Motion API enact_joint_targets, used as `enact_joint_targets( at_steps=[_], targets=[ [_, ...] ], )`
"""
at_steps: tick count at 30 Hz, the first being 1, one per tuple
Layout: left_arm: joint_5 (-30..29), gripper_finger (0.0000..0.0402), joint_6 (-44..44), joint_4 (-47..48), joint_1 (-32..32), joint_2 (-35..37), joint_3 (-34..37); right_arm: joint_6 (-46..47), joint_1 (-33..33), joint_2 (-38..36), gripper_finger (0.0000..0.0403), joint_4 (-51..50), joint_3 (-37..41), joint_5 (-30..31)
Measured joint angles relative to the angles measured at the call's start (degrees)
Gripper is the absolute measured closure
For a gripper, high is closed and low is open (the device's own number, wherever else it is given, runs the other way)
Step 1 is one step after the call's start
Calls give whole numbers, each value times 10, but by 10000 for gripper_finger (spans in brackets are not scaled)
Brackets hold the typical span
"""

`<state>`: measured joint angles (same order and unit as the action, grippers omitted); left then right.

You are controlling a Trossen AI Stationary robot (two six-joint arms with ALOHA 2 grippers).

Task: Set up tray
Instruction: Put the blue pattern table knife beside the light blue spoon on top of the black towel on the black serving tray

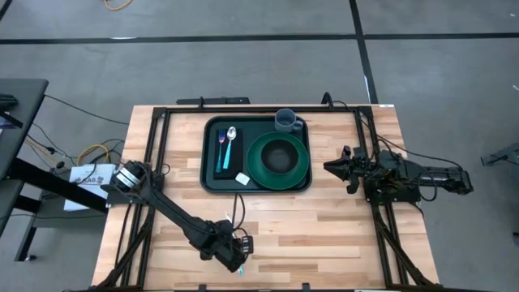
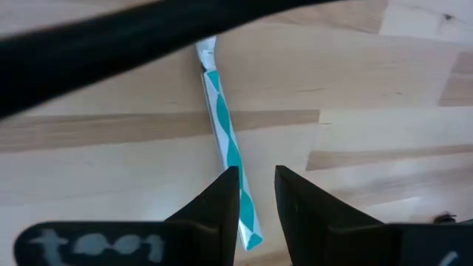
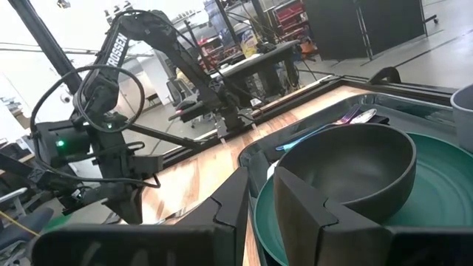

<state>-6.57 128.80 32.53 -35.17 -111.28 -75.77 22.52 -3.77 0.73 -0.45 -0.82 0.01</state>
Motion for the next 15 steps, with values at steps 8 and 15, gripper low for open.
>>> enact_joint_targets(
  at_steps=[8,15],
  targets=[
    [6,326,2,18,9,-5,-1,0,0,0,344,0,0,0],
    [27,326,4,39,12,-5,-1,0,0,0,344,0,0,0]
  ],
)
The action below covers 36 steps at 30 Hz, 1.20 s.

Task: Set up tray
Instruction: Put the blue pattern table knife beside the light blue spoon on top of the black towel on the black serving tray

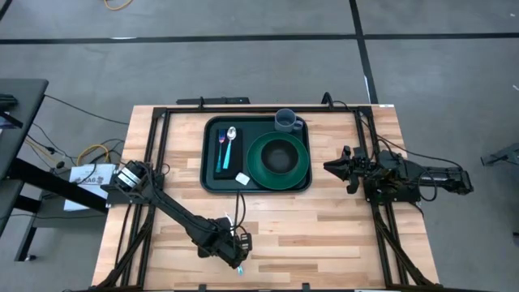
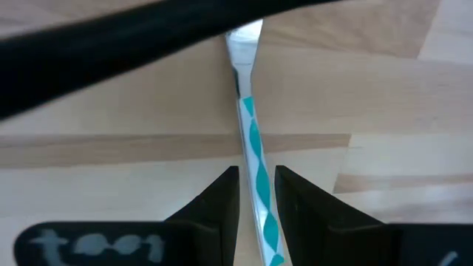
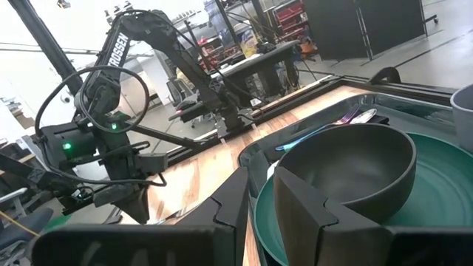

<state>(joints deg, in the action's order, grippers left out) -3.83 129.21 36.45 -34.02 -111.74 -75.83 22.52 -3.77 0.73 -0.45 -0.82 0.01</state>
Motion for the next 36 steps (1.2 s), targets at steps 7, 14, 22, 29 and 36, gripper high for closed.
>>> enact_joint_targets(
  at_steps=[7,14,22,29,36],
  targets=[
    [1,326,3,-1,4,0,0,0,0,0,344,0,0,0],
    [2,326,-1,-3,14,-10,-2,0,0,0,344,0,0,0],
    [49,327,-10,-17,14,-52,-19,0,0,-1,344,3,0,0],
    [52,327,-15,4,14,-68,-40,0,0,8,344,3,0,1],
    [51,327,-17,5,13,-72,-40,0,0,7,344,3,0,1]
  ],
)
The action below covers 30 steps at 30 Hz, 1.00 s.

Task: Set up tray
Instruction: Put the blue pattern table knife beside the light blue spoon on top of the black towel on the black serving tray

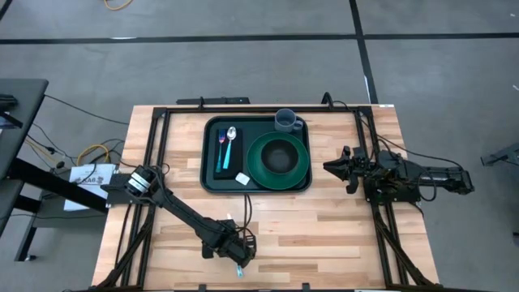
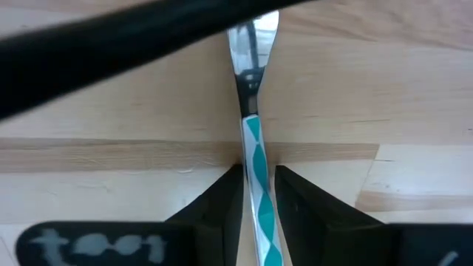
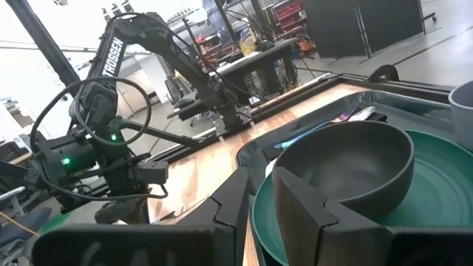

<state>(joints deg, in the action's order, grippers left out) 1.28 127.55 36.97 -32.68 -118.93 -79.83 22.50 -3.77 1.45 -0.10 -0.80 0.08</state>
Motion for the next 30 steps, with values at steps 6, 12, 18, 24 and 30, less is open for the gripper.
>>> enact_joint_targets(
  at_steps=[6,12,18,24,30],
  targets=[
    [-1,363,-23,2,-2,0,0,0,0,0,344,0,0,0],
    [-2,387,-35,6,-2,0,1,0,0,0,344,0,0,0],
    [-2,395,-52,7,-2,5,1,0,0,0,344,0,0,0],
    [-28,397,-51,40,-3,30,5,0,0,0,344,0,0,0],
    [-58,399,-42,84,-1,80,4,0,0,0,344,0,0,0]
  ],
)
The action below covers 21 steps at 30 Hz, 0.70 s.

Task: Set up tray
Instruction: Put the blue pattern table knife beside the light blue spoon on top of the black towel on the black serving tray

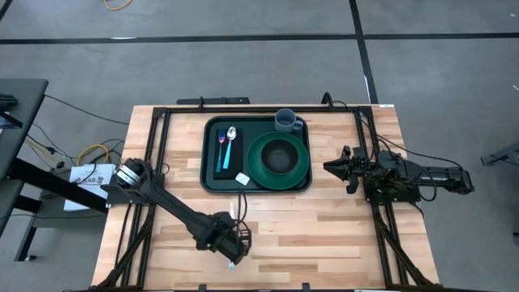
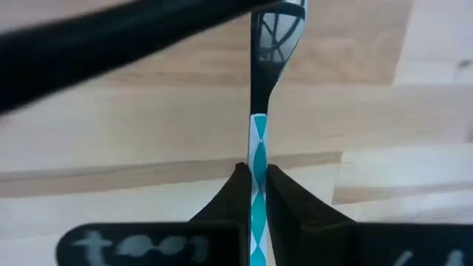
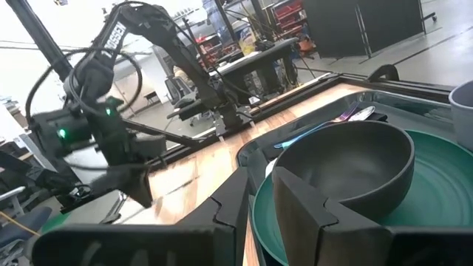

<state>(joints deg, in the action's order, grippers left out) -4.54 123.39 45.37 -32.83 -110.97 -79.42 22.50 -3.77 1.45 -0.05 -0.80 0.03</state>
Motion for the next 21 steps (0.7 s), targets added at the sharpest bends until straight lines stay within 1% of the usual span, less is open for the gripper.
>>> enact_joint_targets(
  at_steps=[6,10,15,21],
  targets=[
    [-66,399,7,55,10,53,0,0,0,0,344,0,0,0],
    [-96,399,-22,110,44,84,-1,0,0,0,344,0,0,0],
    [-124,399,-122,152,121,118,-1,0,0,0,344,0,0,0],
    [-137,399,-289,168,248,146,-2,0,0,0,344,0,0,0]
  ],
)
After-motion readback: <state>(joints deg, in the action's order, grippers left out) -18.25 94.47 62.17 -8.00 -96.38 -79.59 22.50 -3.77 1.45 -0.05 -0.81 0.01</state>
